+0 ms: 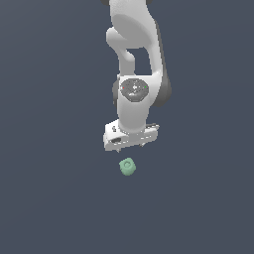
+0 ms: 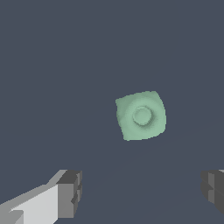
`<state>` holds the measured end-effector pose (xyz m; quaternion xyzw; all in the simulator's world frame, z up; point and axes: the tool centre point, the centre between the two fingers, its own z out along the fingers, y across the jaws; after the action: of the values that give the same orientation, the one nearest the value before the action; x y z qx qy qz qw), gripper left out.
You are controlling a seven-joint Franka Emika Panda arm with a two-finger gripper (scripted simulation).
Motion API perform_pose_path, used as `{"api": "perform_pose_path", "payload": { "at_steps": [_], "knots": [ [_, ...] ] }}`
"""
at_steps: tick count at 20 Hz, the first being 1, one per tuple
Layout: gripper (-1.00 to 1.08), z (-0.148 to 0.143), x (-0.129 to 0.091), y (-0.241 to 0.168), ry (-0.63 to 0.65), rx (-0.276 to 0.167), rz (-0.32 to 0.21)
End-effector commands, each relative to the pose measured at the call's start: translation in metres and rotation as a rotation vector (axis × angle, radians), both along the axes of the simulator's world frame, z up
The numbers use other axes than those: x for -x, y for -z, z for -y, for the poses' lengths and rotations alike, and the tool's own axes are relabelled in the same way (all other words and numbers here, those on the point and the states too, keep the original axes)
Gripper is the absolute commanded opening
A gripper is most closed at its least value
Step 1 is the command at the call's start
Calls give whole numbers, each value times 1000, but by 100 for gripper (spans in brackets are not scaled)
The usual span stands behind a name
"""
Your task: Pick up the object and move it to a goal position.
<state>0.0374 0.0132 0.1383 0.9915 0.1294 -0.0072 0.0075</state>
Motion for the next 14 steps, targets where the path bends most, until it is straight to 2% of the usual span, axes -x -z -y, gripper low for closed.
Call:
{"api": "perform_pose_path", "payload": {
  "at_steps": [1,7,14],
  "knots": [
    [100,2,-12,11,-54,-4,2],
    [100,7,-32,34,-152,-12,7],
    [100,10,-43,47,-209,-17,10]
  ]
}}
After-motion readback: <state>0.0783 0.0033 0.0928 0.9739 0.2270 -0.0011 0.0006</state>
